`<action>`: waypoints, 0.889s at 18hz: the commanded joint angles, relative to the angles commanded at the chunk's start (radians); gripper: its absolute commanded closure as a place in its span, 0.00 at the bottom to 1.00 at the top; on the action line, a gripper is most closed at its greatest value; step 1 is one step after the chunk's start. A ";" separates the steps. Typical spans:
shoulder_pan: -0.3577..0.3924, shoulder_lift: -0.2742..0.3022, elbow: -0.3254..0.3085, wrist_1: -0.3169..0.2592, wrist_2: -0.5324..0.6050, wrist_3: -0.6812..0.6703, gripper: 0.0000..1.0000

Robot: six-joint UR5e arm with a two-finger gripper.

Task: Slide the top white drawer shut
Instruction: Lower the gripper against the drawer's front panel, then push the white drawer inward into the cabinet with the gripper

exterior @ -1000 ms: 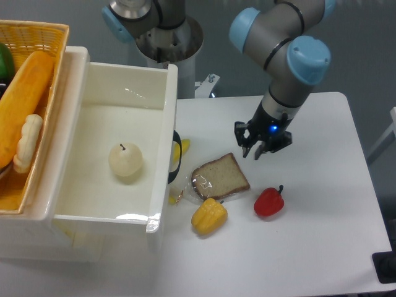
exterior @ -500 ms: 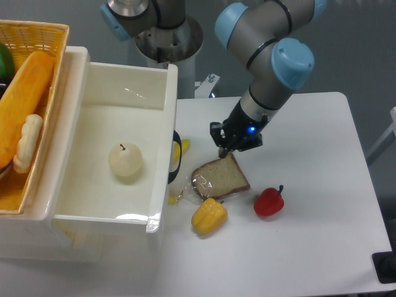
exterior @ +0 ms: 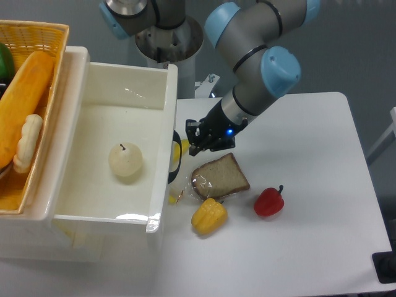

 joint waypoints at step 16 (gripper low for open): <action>-0.044 0.034 0.000 -0.043 -0.022 -0.003 0.99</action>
